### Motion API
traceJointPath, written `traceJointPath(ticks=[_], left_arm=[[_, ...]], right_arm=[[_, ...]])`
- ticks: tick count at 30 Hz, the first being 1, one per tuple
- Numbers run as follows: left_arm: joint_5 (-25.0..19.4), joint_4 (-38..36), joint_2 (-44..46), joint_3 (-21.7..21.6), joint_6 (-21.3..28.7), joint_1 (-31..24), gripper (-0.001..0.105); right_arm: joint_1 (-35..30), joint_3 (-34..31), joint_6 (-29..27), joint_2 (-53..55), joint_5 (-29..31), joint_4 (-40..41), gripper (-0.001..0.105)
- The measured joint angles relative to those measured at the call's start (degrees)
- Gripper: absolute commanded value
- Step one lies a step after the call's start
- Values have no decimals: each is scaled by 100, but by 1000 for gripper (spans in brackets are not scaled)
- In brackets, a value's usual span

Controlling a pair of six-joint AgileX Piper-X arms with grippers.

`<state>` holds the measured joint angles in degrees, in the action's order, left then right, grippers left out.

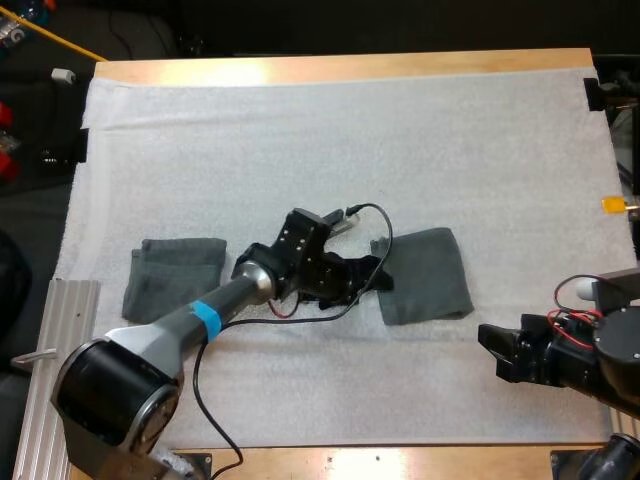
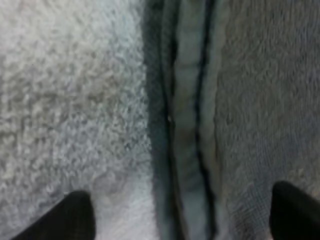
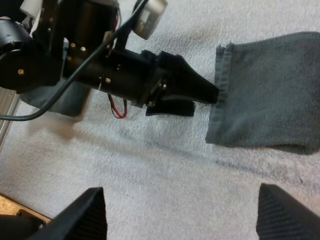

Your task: Pick towel from pile, fold and stack

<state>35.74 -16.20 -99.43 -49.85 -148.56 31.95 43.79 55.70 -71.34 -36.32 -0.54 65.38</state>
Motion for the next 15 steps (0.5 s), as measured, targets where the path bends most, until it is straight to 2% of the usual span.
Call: traceJointPath(ticks=[7, 15], left_arm=[[-19, 0, -278, -369, -232, 290, 71], [-19, -13, -572, -783, -267, 540, 69]], right_arm=[[0, 0, 0, 0, 0, 0, 62], [0, 0, -20, 0, 0, 0, 62]])
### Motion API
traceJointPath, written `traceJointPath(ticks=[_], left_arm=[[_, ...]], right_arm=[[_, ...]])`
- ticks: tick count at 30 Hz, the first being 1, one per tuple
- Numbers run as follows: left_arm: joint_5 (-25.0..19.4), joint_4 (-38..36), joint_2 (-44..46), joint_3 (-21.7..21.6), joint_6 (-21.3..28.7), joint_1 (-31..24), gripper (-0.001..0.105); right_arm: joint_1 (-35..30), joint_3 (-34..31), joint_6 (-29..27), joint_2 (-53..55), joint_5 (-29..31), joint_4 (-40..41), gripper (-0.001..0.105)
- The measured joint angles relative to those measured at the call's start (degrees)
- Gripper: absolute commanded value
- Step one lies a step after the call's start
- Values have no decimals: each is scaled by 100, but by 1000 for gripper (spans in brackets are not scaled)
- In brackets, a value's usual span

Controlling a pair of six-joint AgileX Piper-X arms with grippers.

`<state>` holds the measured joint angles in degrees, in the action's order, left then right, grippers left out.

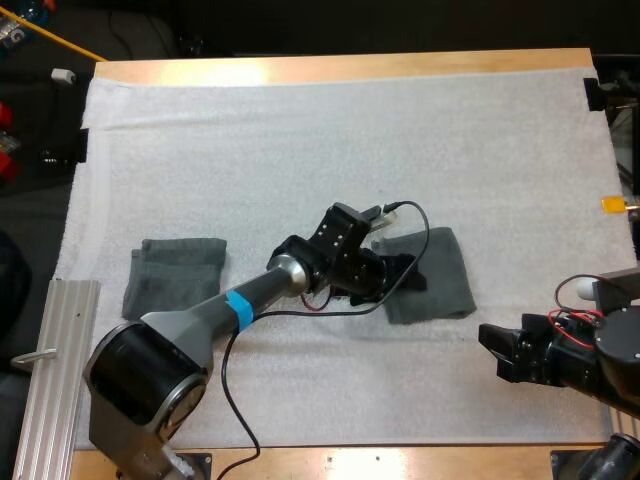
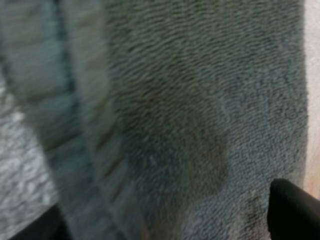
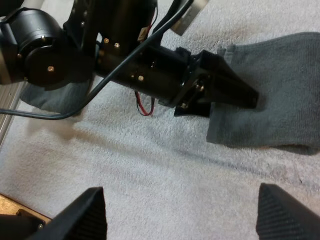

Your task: Pick towel from pile, fold and stack

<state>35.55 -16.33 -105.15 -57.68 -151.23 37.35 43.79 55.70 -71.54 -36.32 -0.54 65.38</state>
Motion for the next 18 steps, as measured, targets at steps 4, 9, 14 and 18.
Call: traceJointPath(ticks=[4, 9, 14, 18], left_arm=[[0, -14, -16, -20, -12, -1, 65], [-21, -20, -16, -20, -12, 3, 32], [-21, -20, -16, -20, 51, 3, 0], [29, -40, -6, -20, 479, -5, 0]], right_arm=[[0, 0, 0, 0, 0, 0, 62], [0, 0, 0, 0, 0, 0, 62], [0, 0, 0, 0, 0, 0, 62], [0, 0, 0, 0, 0, 0, 62]])
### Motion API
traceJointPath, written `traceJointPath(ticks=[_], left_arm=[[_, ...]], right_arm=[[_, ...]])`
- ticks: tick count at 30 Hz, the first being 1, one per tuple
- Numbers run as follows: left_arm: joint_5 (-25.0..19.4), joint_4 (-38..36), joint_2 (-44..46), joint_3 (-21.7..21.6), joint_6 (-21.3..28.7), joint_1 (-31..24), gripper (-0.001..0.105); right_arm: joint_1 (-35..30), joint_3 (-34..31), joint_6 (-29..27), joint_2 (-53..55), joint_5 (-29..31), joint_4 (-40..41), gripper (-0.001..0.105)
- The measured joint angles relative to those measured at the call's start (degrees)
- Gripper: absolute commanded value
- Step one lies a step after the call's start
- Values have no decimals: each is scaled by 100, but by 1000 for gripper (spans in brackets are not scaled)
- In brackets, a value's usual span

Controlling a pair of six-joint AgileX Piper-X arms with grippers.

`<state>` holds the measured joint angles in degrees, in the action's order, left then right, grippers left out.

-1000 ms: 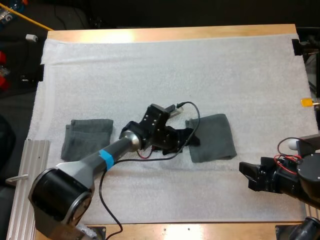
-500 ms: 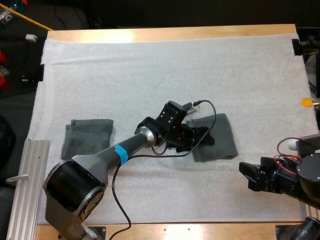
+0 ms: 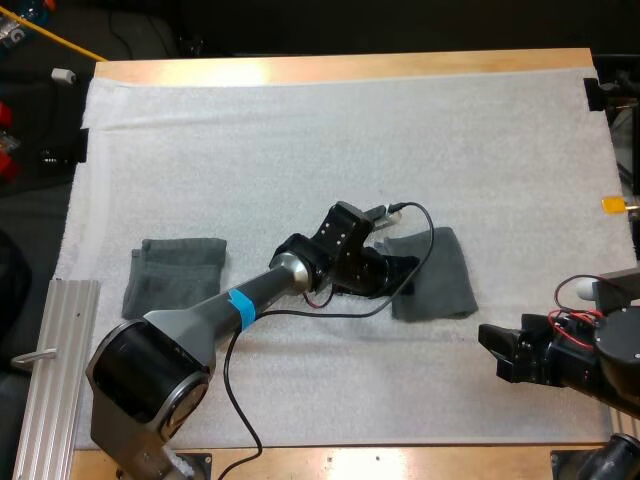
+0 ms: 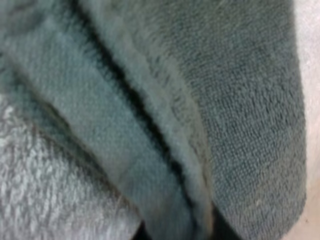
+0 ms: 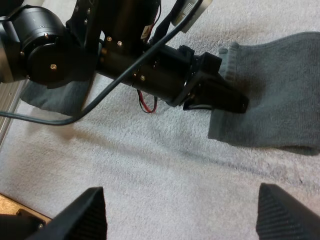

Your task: Pick towel from pile, fold and stack

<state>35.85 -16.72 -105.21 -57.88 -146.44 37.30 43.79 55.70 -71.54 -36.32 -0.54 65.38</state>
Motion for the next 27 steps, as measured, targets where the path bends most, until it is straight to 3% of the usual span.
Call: traceJointPath(ticks=[5, 13, 20, 27], left_arm=[[1, -522, 322, -14, 678, -172, 0], [-234, -2291, 1180, -395, 2452, -777, 0], [-1196, -4108, 1907, -789, 4053, -1344, 0], [-2187, -5190, 2433, -833, 4888, -2048, 0]], right_arm=[[0, 0, 0, 0, 0, 0, 62], [0, 0, 0, 0, 0, 0, 62], [0, 0, 0, 0, 0, 0, 62], [0, 0, 0, 0, 0, 0, 62]])
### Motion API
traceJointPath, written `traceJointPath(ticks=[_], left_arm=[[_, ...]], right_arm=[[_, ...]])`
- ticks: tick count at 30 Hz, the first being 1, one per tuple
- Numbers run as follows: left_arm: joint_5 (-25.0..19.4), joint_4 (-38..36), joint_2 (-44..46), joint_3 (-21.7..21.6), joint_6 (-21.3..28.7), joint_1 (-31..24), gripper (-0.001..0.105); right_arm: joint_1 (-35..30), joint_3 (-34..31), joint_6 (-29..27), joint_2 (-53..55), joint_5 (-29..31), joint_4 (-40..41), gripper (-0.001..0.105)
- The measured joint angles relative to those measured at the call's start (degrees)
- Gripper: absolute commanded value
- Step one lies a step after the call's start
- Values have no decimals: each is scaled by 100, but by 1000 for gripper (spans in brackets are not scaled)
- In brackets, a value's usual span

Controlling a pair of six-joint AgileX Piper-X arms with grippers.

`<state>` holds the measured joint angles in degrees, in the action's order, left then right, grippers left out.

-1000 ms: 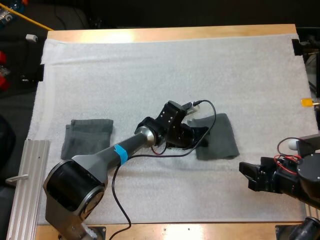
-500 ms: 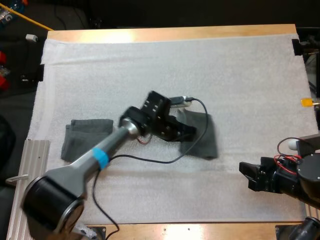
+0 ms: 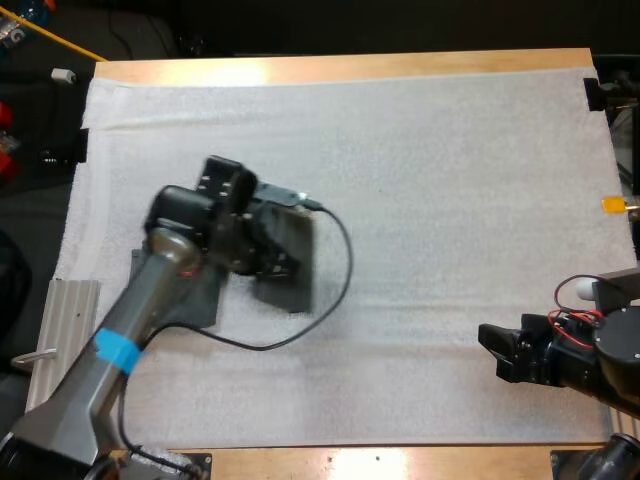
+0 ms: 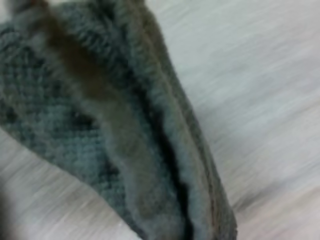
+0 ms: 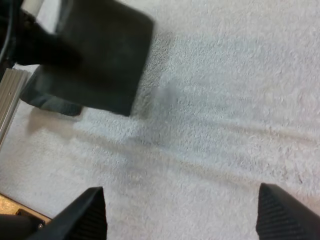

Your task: Pick towel from pile, fold and stack

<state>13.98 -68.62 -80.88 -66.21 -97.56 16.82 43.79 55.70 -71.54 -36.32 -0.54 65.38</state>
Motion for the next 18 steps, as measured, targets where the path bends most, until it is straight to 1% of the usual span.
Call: traceJointPath(ticks=[2, 5, 7, 15, 18], left_arm=[[-213, -184, 78, 0, 188, -241, 0], [-582, -470, 145, 0, 449, -580, 0], [-703, -561, 144, 15, 630, -850, 0], [-736, -464, 144, 81, 861, -2054, 0], [-611, -358, 125, 100, 870, -2344, 0]], right_arm=[[0, 0, 0, 0, -48, 0, 62], [0, 0, 0, 0, -316, 0, 62], [0, 0, 0, 0, -408, 0, 62], [0, 0, 0, 0, -429, 0, 62], [0, 0, 0, 0, -429, 0, 62]])
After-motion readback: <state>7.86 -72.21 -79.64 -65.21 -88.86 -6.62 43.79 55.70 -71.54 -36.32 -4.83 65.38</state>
